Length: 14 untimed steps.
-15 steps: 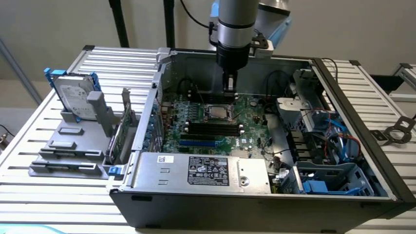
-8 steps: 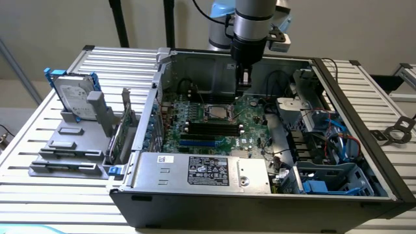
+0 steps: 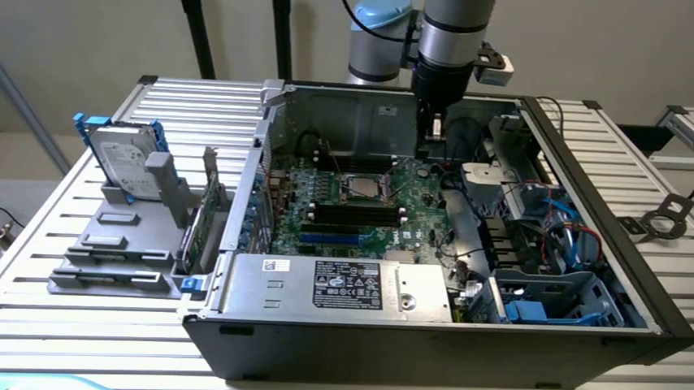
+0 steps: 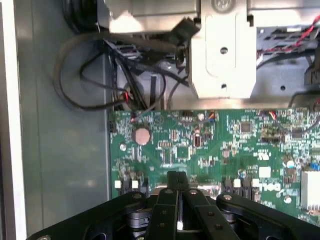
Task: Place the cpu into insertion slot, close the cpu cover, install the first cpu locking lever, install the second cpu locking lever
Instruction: 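Close the cpu cover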
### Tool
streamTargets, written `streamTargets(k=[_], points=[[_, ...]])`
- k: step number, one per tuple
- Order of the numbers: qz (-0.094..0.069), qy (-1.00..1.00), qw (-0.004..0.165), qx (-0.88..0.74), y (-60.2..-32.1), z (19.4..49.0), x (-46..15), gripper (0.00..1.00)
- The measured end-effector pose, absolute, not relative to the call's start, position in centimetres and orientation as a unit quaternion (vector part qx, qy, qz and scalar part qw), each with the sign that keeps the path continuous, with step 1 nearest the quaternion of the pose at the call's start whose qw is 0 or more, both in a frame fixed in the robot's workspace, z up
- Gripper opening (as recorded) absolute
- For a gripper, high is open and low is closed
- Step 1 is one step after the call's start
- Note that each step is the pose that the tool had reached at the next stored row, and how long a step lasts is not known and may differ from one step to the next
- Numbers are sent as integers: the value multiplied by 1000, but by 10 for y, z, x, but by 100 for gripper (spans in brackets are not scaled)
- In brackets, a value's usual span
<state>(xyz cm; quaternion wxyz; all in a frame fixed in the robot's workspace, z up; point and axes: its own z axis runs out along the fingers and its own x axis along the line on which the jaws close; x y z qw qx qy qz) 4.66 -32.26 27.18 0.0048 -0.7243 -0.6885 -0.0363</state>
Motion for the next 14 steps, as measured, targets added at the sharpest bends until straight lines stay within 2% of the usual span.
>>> streamTargets(k=[14], points=[[-33, -689, 8, -724, -330, 252, 50, 11]])
